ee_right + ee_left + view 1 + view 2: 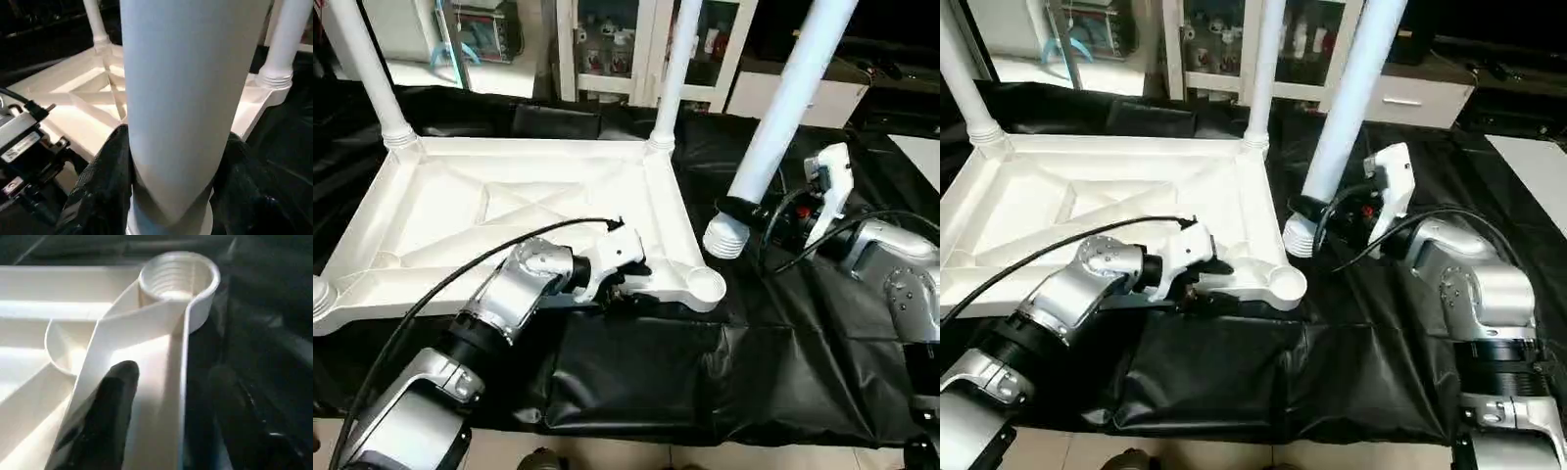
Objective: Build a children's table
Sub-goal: Rotate table base
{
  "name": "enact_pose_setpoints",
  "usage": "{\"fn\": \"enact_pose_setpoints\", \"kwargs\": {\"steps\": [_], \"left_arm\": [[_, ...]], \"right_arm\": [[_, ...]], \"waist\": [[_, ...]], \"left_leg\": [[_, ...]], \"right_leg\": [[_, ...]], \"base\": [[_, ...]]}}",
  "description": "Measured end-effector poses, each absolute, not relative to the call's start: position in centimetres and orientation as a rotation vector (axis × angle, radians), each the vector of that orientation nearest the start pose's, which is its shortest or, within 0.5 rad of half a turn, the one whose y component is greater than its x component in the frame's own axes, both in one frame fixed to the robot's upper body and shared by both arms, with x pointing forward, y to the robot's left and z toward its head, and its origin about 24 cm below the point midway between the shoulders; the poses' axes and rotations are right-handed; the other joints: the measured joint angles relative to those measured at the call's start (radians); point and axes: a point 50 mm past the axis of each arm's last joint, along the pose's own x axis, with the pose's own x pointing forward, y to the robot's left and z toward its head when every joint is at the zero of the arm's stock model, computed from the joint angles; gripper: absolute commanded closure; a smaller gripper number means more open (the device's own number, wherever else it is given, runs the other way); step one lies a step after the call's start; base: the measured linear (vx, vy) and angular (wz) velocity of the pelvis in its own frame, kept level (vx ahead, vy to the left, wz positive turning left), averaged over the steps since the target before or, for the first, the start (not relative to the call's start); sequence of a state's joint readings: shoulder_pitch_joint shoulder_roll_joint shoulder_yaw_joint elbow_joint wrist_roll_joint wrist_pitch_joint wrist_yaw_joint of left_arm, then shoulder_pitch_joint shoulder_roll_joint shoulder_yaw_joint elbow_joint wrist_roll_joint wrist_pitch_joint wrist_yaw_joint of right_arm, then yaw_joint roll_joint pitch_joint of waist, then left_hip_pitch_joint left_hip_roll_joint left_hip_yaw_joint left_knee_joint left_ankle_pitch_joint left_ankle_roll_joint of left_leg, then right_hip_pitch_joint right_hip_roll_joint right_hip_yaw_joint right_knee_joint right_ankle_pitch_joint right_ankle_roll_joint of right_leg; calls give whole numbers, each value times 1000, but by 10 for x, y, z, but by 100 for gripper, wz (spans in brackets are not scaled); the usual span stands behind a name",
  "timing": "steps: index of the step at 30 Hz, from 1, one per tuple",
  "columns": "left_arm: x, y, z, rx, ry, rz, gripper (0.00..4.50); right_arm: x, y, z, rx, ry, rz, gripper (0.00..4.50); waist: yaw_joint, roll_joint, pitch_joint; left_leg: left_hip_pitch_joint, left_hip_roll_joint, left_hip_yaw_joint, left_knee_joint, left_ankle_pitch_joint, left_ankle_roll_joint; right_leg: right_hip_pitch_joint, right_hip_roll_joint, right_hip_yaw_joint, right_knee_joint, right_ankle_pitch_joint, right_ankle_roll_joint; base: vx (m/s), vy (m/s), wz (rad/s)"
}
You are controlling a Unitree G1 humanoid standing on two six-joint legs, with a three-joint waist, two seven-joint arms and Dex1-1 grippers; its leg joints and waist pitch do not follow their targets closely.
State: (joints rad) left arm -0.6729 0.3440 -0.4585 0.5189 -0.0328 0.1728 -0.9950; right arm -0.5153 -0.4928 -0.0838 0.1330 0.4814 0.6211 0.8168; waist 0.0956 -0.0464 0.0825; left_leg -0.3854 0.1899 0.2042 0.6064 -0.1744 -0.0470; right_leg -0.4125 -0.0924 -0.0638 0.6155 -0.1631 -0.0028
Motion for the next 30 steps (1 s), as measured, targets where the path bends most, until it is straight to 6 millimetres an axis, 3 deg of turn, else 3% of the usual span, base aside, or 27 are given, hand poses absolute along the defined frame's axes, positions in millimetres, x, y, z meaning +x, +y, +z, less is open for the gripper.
{"fn": "enact_pose_setpoints", "kwargs": {"steps": [8,30], "left_arm": [[332,91,68,619,375,-1290,265],[330,97,69,682,440,-1373,436]], "right_arm": [[321,-189,143,99,177,843,265],[323,-188,143,94,180,876,265]], "waist": [[4,2,-1],[0,1,-2]], "left_leg": [[3,0,0,0,0,0],[3,0,0,0,0,0]], "right_leg": [[2,0,0,1,0,0],[3,0,0,1,0,-1]], "base": [[0,0,0],[0,0,0]]}}
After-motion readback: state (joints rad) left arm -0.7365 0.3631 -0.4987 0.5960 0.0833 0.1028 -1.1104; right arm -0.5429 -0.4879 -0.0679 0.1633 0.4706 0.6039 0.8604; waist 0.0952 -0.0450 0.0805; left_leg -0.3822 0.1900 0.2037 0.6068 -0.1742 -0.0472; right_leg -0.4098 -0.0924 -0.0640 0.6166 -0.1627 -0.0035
